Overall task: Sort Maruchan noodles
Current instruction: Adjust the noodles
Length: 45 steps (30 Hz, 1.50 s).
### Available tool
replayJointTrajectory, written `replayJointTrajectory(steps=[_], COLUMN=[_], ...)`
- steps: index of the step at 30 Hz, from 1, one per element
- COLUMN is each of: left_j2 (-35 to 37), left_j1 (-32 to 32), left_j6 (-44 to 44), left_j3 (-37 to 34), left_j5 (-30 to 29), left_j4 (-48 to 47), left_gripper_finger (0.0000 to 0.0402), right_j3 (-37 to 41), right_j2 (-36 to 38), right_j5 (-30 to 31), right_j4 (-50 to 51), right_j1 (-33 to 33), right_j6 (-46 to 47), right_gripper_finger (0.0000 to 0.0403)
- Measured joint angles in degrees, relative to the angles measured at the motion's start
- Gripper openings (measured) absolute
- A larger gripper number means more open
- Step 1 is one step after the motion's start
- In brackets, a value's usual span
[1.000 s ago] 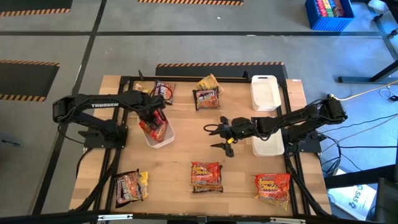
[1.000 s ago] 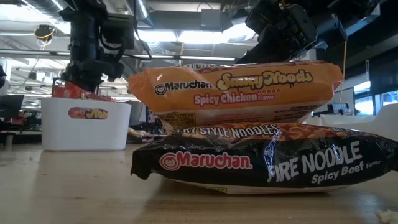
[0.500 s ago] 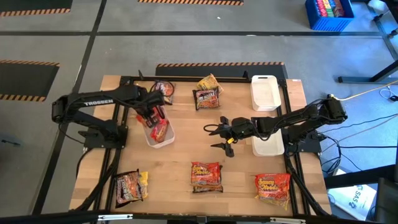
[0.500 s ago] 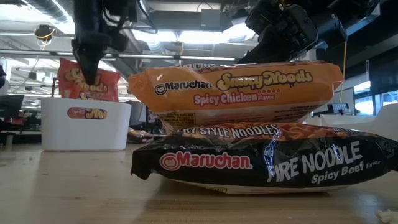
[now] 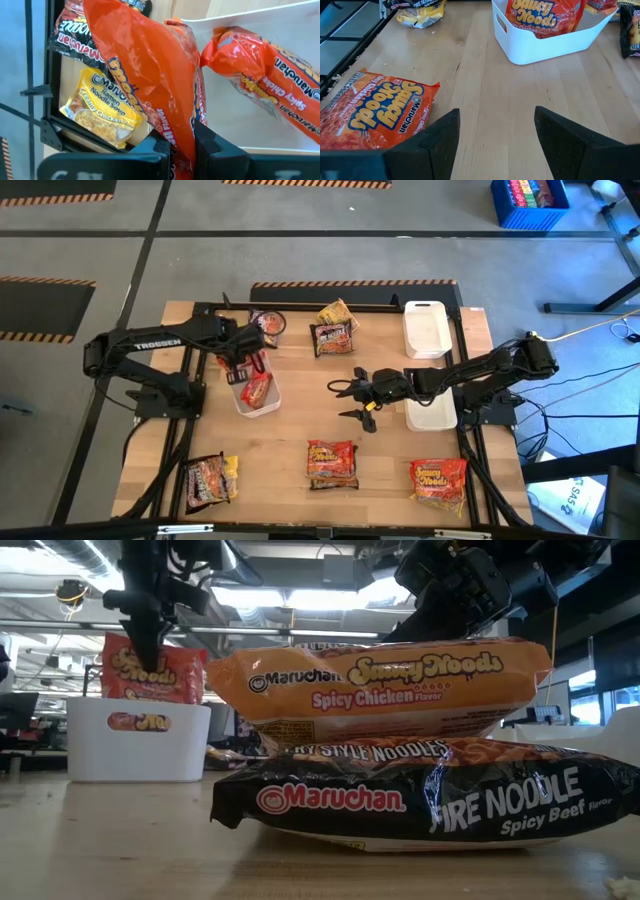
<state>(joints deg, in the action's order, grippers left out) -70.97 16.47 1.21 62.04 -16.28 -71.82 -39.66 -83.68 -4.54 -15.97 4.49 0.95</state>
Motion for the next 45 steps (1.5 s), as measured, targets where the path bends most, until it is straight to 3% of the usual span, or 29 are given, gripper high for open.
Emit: replayJointTrajectory(steps=[15,38,45], left_j2=[0.0,0.1,0.0], left_j1=[0.0,0.0,0.1], left_j6=[0.4,-10.0,-9.9], left_j3=[-6.7,-17.6,-17.8], left_j5=[-2.7,-2.8,-2.9], left_j4=[3.6,12.7,12.4], left_gripper_finger=[0.0025,0.0032,0.0076], right_j3=[0.0,0.0,0.0], right_j2=[-4.1,-4.2,-4.2], right_j5=[0.0,-0.6,-0.6], right_j4=[-1.4,-1.9,-1.9], right_j1=[0.0,0.0,0.0], right_j6=[0.1,0.2,0.2], right_gripper_finger=[0.0237,0.0237,0.0237])
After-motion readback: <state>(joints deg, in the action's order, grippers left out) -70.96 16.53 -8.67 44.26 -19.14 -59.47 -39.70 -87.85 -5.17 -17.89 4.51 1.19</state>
